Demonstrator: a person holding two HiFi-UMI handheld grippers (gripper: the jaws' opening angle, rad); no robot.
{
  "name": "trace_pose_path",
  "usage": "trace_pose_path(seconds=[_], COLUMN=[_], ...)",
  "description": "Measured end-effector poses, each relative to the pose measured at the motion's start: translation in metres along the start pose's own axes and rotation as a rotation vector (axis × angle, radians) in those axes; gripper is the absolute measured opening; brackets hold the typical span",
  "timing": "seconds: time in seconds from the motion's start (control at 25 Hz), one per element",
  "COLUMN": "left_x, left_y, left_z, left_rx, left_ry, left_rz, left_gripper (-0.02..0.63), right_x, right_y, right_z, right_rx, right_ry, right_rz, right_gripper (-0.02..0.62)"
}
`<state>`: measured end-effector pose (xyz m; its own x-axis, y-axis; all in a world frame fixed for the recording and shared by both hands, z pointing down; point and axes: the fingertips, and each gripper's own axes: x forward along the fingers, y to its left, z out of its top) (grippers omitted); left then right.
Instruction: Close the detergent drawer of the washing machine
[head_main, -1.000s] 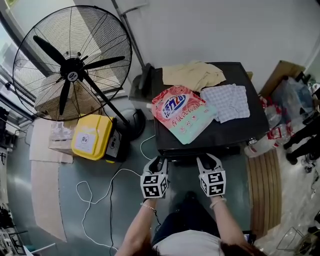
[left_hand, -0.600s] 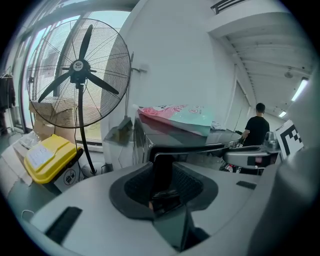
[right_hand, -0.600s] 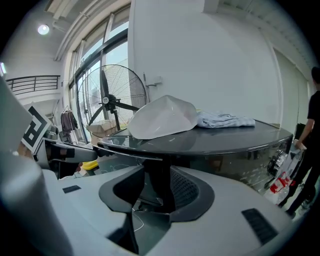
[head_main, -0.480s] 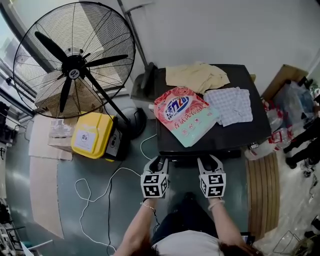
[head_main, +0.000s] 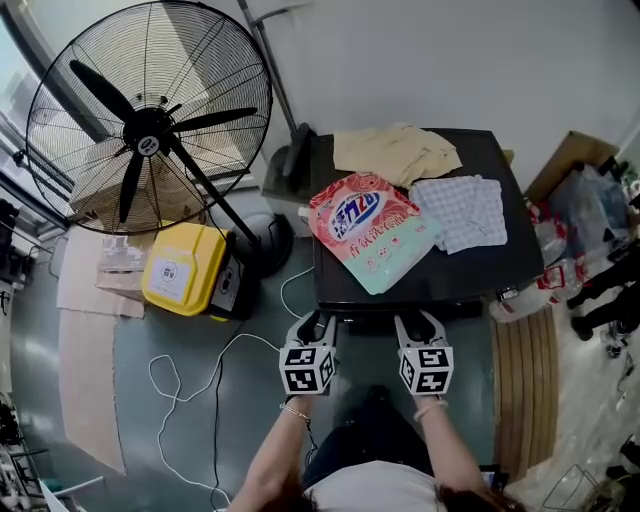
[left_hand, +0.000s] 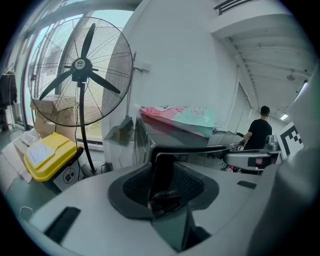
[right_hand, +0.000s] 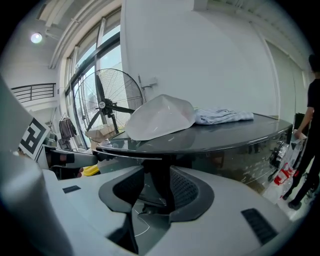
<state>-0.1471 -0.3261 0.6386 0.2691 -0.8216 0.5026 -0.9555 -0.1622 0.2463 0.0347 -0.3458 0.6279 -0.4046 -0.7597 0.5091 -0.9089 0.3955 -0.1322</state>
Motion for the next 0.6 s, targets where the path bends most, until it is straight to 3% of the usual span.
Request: trace_pose_path(seconds=[0.6], left_x=[0.0018], left_y=[0.0033], left_z=[0.0002], left_rx=[-0.03], left_ry=[0.003], left_rz=[0.015], left_gripper=[0.158], right_x=[0.003], right_y=[-0.0003], right_z=[-0.0004], right_rx=[0.032], right_ry=[0.007], right_rz=[0.004], right_gripper=[0.186])
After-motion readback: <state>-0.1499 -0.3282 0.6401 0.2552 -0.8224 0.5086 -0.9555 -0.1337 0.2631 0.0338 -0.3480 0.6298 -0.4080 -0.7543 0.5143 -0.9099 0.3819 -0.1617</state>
